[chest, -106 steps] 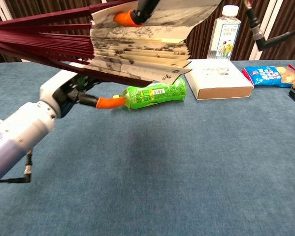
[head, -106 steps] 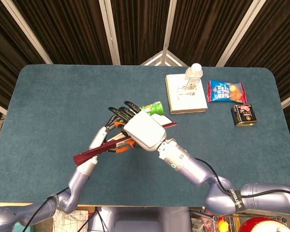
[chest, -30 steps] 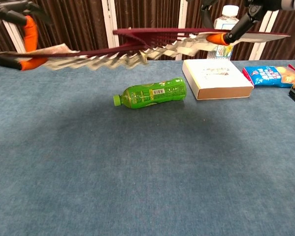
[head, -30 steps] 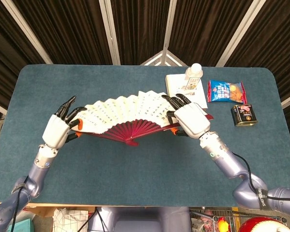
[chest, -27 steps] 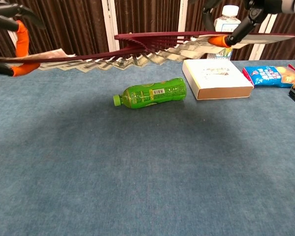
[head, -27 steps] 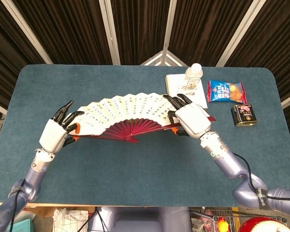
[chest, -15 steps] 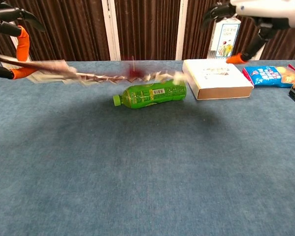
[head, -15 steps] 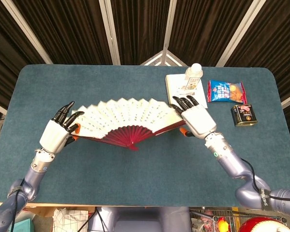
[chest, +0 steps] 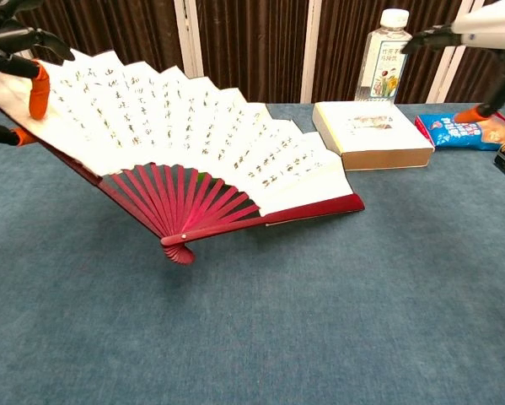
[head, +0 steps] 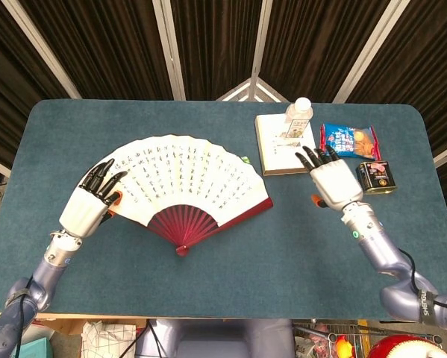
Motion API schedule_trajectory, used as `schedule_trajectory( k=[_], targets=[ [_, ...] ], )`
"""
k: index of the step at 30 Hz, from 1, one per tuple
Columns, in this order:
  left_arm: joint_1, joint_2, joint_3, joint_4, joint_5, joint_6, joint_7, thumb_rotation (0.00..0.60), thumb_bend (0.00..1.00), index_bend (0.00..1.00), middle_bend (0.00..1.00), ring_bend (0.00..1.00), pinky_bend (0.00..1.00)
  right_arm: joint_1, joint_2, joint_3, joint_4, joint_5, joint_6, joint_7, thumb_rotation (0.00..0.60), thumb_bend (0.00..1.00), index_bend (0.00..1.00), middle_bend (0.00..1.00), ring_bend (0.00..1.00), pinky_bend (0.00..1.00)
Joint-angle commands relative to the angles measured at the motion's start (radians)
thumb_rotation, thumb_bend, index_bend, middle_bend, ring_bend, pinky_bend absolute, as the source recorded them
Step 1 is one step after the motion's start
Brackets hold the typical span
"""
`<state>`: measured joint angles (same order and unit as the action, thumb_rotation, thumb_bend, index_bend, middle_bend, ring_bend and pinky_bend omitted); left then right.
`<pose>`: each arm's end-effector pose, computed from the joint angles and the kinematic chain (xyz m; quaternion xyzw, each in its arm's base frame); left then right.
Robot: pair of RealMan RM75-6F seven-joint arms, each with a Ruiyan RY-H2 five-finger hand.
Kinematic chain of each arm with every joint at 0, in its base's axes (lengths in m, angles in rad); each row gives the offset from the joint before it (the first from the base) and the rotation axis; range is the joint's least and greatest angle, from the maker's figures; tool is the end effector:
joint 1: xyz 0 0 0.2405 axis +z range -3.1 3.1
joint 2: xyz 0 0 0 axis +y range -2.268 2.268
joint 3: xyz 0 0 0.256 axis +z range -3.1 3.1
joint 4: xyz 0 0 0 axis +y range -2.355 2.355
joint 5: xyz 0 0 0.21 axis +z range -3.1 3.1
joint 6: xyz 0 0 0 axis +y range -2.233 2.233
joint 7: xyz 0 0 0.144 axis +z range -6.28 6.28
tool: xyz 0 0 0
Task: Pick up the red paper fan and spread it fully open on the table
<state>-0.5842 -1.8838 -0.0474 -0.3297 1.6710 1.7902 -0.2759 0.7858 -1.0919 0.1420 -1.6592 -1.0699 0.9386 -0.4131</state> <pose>-0.2383 0.3290 0.0497 -0.6713 -0.0362 -0.5607 0.4833 -0.1695 -0.3722 0.1223 0.7620 -0.2675 0.2971 0.5094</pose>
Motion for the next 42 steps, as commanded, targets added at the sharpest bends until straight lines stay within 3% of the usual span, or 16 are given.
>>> schedule_trajectory(
  k=[1, 3, 5, 8, 11, 16, 20, 24, 29, 32, 36, 42],
  targets=[
    [0.028, 0.031, 0.017, 0.002, -0.005, -0.049, 0.043, 0.600, 0.11, 0.54, 0.15, 0.00, 0.20, -0.015, 0.004, -0.004, 0.017, 0.010, -0.003, 0.026, 0.600, 0.28, 0.00, 0.06, 0.10, 0.09],
    [0.040, 0.064, 0.031, -0.014, -0.010, -0.116, 0.067, 0.600, 0.01, 0.40, 0.08, 0.00, 0.18, -0.024, 0.005, -0.007, 0.029, 0.014, -0.009, 0.045, 0.600, 0.28, 0.00, 0.06, 0.10, 0.09],
    [0.046, 0.100, 0.039, -0.044, -0.019, -0.185, 0.093, 0.600, 0.00, 0.28, 0.01, 0.00, 0.13, -0.031, 0.002, -0.009, 0.044, 0.014, -0.011, 0.057, 0.600, 0.28, 0.00, 0.06, 0.10, 0.09],
    [0.043, 0.157, 0.047, -0.109, -0.033, -0.283, 0.149, 0.600, 0.00, 0.20, 0.00, 0.00, 0.10, -0.037, -0.005, -0.010, 0.062, 0.018, -0.015, 0.069, 0.600, 0.28, 0.00, 0.06, 0.10, 0.09],
    [0.038, 0.228, 0.053, -0.209, -0.050, -0.380, 0.229, 0.600, 0.00, 0.16, 0.00, 0.00, 0.07, -0.037, -0.010, -0.011, 0.076, 0.021, -0.022, 0.070, 0.600, 0.28, 0.00, 0.06, 0.10, 0.09],
    [0.037, 0.383, 0.051, -0.479, -0.117, -0.564, 0.478, 0.600, 0.00, 0.14, 0.00, 0.00, 0.04, -0.036, -0.024, -0.010, 0.089, 0.026, -0.033, 0.072, 0.600, 0.28, 0.00, 0.06, 0.10, 0.09],
    [0.049, 0.520, 0.020, -0.753, -0.241, -0.686, 0.710, 0.600, 0.00, 0.14, 0.00, 0.00, 0.04, -0.037, -0.030, -0.011, 0.094, 0.025, -0.041, 0.078, 0.600, 0.28, 0.00, 0.06, 0.10, 0.09],
    [0.078, 0.608, -0.006, -0.931, -0.381, -0.741, 0.833, 0.600, 0.00, 0.13, 0.00, 0.00, 0.02, -0.053, -0.029, -0.021, 0.100, 0.009, -0.032, 0.089, 0.600, 0.28, 0.00, 0.06, 0.10, 0.09],
    [0.144, 0.710, -0.016, -1.136, -0.481, -0.688, 0.868, 0.600, 0.00, 0.12, 0.00, 0.00, 0.01, -0.124, -0.027, -0.028, 0.085, -0.050, 0.049, 0.192, 0.600, 0.28, 0.00, 0.06, 0.10, 0.09],
    [0.216, 0.769, -0.013, -1.274, -0.508, -0.592, 0.839, 0.600, 0.01, 0.11, 0.00, 0.00, 0.01, -0.195, -0.032, -0.044, 0.078, -0.105, 0.142, 0.269, 0.600, 0.28, 0.00, 0.06, 0.10, 0.09],
    [0.353, 0.814, -0.003, -1.411, -0.473, -0.379, 0.722, 0.600, 0.01, 0.11, 0.00, 0.00, 0.01, -0.311, -0.043, -0.081, 0.048, -0.164, 0.269, 0.399, 0.600, 0.28, 0.04, 0.06, 0.10, 0.07],
    [0.489, 0.792, 0.020, -1.364, -0.383, -0.159, 0.610, 0.600, 0.01, 0.11, 0.00, 0.00, 0.00, -0.458, -0.096, -0.146, 0.127, -0.312, 0.479, 0.509, 0.600, 0.28, 0.06, 0.06, 0.10, 0.05]
  ],
)
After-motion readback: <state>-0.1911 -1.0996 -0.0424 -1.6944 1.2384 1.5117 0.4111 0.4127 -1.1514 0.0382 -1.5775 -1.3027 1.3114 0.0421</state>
